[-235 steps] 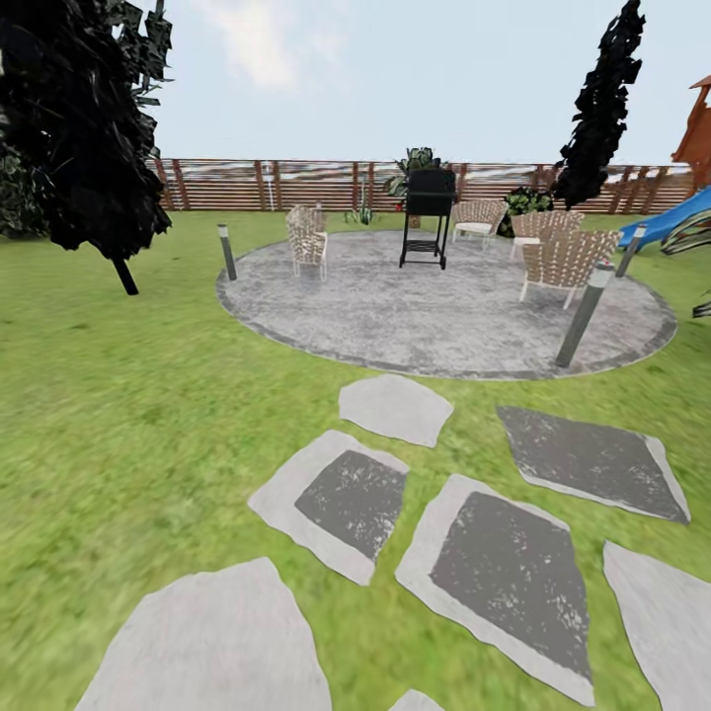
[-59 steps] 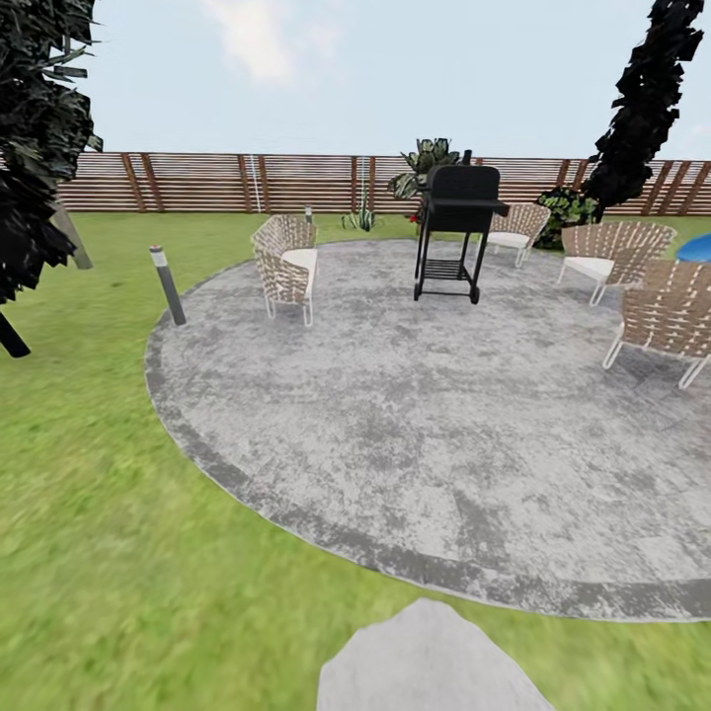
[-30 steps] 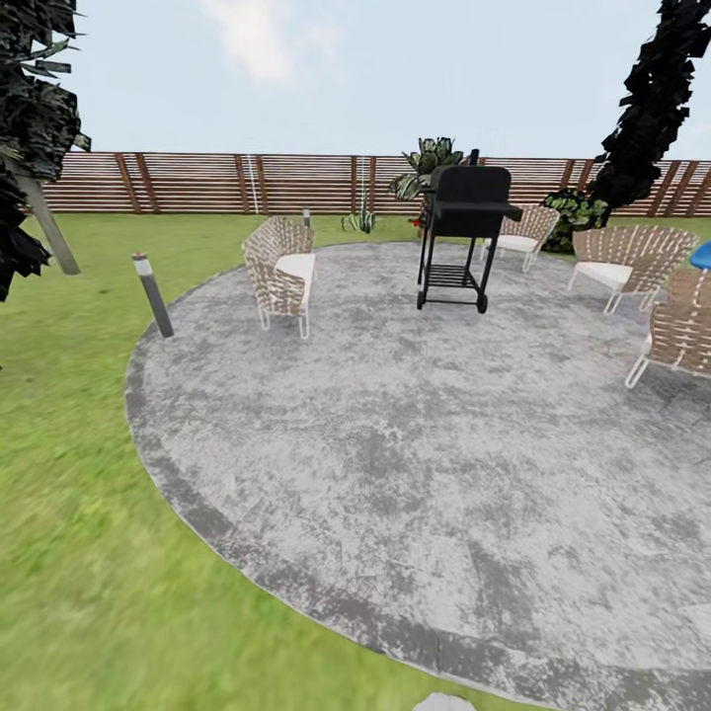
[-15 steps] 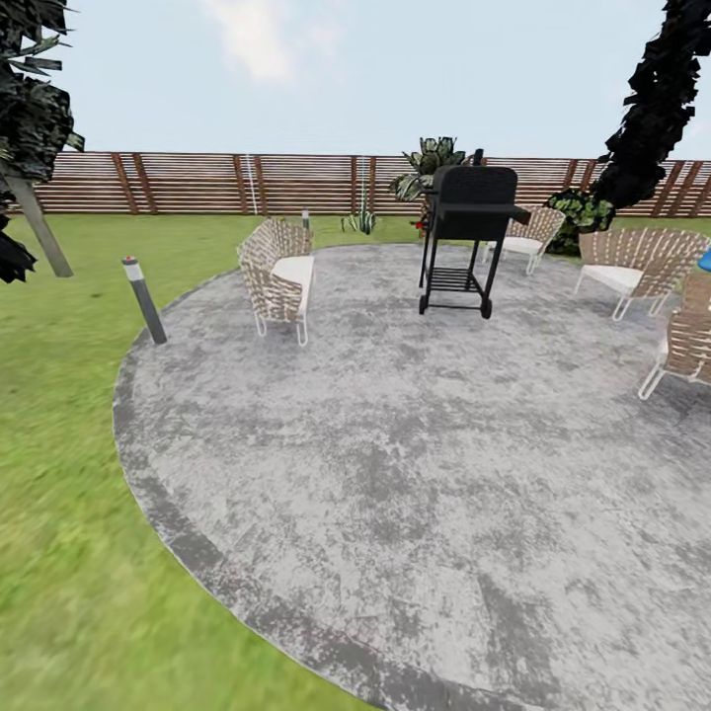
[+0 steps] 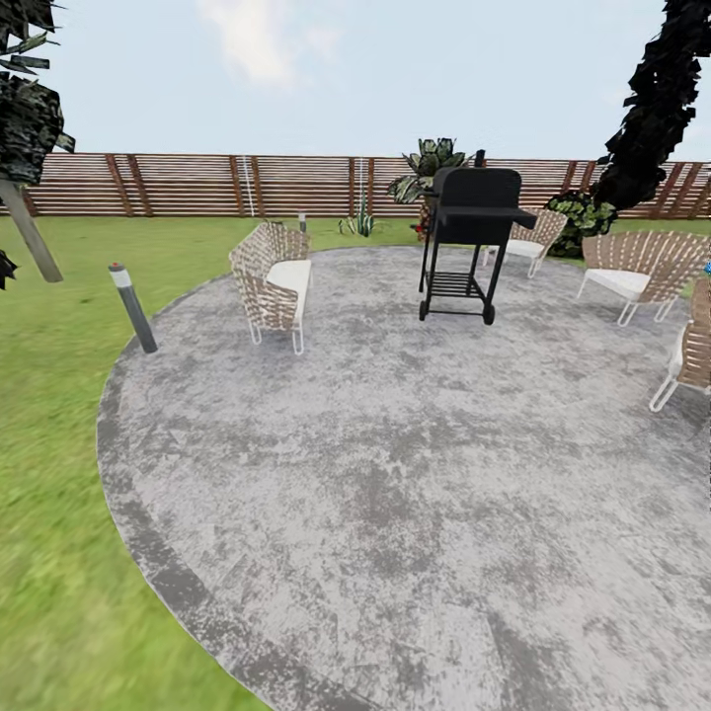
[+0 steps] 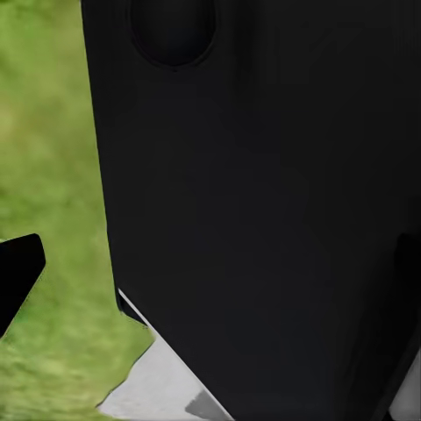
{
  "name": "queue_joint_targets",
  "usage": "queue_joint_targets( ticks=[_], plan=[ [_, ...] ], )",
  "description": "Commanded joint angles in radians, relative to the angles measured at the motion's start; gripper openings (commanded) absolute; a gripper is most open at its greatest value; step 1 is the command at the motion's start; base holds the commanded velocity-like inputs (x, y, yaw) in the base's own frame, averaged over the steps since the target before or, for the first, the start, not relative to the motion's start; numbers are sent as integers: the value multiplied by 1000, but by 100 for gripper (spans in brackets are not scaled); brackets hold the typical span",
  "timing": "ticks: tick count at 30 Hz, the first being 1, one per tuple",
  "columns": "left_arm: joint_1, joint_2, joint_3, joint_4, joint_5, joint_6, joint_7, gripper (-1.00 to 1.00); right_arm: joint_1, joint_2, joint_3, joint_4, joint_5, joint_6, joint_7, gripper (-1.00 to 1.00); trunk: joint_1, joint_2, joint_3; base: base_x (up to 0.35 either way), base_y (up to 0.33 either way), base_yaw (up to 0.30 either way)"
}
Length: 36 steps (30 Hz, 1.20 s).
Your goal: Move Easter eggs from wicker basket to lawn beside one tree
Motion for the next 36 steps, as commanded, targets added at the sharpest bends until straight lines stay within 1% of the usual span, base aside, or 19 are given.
queue_joint_targets(
  ticks=[1,5,8,20,36],
  plan=[
    [0,0,1,0,0,0,-1,100,-1,0,0,1,5,-3,0,100,1,0,-1,336,0,-141],
    [0,0,1,0,0,0,-1,100,-1,0,0,1,6,-4,0,100,1,0,0,336,0,-214],
    [0,0,2,0,0,0,-1,100,-1,1,1,1,13,-4,-2,100,1,0,1,337,0,-80],
    [0,0,2,0,0,0,-1,100,-1,0,3,1,18,-2,-3,100,1,0,1,337,0,-5],
    [0,0,2,0,1,0,-1,100,-1,-2,5,2,14,-2,-3,100,1,0,1,337,0,0]
  ],
)
